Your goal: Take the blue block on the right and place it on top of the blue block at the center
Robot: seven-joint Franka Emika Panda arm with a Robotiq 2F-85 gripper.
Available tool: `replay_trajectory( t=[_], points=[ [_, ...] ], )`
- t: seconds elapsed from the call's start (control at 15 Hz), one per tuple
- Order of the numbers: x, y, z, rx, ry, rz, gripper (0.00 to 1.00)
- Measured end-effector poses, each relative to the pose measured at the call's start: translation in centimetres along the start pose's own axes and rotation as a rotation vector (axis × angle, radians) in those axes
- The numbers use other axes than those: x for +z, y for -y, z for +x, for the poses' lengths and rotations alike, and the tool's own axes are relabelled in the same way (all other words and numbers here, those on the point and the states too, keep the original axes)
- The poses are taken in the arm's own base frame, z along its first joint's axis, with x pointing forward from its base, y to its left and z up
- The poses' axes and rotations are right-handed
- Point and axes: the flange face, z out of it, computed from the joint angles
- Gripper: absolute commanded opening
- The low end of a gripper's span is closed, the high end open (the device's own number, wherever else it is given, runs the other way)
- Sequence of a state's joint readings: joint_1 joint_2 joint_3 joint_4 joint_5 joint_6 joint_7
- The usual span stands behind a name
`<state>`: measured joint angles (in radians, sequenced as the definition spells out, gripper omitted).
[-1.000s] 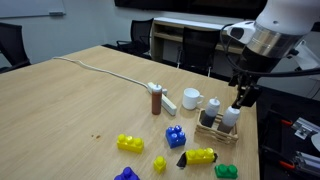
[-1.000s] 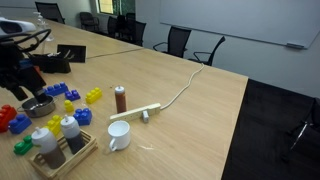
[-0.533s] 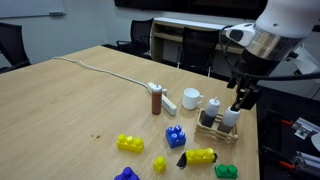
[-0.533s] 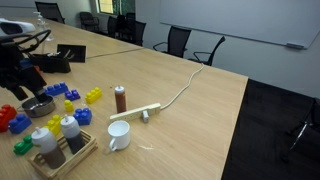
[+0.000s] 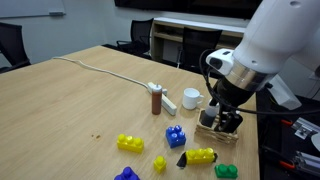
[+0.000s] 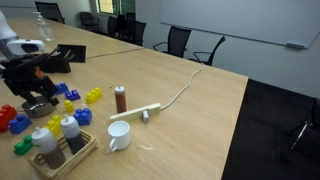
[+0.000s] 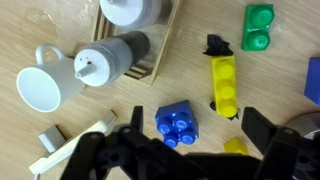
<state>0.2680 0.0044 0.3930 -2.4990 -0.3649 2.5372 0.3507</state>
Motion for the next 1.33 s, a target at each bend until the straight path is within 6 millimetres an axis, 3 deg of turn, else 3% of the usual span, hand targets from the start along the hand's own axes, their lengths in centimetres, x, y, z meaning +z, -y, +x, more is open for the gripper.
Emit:
replay_trajectory(
  t=[0.27, 1.0, 1.33],
  points=[
    [3.3, 0.7, 1.7, 0.017, 0.041, 0.026, 1.00],
    [3.6, 0.5, 2.9, 0.011, 0.031, 0.021, 1.00],
    [6.7, 0.8, 5.8, -0.075, 0.052, 0.049, 1.00]
  ],
)
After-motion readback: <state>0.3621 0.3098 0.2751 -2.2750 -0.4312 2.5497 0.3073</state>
